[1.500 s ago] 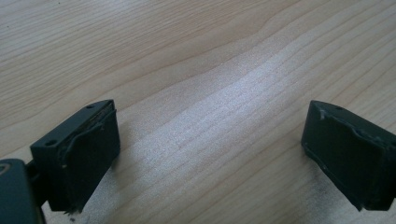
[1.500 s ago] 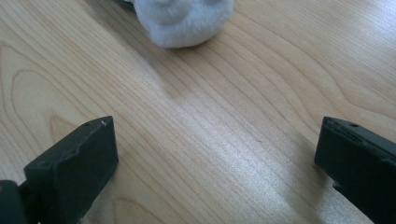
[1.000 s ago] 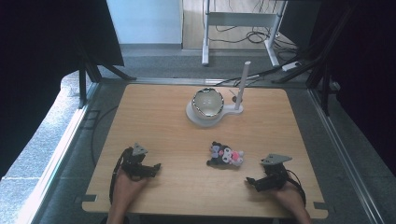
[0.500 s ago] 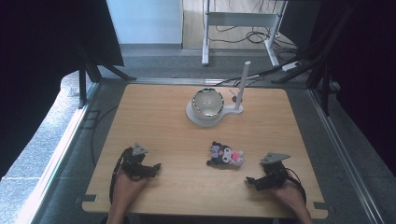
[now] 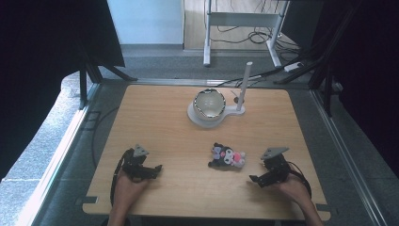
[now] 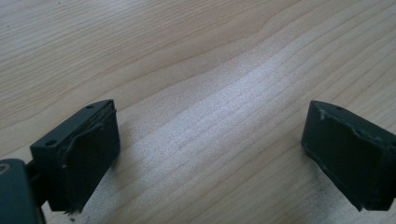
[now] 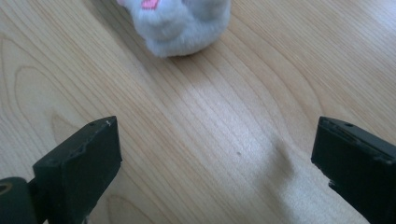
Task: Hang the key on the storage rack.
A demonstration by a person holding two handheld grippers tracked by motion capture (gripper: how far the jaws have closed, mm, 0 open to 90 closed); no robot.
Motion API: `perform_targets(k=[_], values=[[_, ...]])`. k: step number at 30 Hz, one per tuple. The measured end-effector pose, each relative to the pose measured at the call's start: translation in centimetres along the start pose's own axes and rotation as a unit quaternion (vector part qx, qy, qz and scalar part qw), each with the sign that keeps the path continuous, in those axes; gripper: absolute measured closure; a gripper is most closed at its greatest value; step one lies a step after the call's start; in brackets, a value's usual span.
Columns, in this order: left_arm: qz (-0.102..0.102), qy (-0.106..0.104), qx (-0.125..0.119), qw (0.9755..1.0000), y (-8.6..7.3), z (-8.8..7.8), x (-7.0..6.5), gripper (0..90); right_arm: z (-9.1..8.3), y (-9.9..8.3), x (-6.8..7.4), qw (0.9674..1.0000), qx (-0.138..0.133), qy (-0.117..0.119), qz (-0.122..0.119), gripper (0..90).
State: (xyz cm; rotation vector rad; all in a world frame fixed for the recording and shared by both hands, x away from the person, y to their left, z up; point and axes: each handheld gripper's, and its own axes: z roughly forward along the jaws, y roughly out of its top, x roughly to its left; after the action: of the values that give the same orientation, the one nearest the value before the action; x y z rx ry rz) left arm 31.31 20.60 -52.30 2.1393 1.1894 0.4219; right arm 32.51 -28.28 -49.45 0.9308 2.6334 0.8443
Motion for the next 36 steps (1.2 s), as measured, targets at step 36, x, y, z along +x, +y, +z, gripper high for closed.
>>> perform_targets(k=[36], values=[[0.000, 0.000, 0.000, 1.0000, 0.0, 0.0, 0.0, 4.2, 3.7, 10.3, 1.6, 0.9682, 0.188, 0.041, -0.161, 16.7]])
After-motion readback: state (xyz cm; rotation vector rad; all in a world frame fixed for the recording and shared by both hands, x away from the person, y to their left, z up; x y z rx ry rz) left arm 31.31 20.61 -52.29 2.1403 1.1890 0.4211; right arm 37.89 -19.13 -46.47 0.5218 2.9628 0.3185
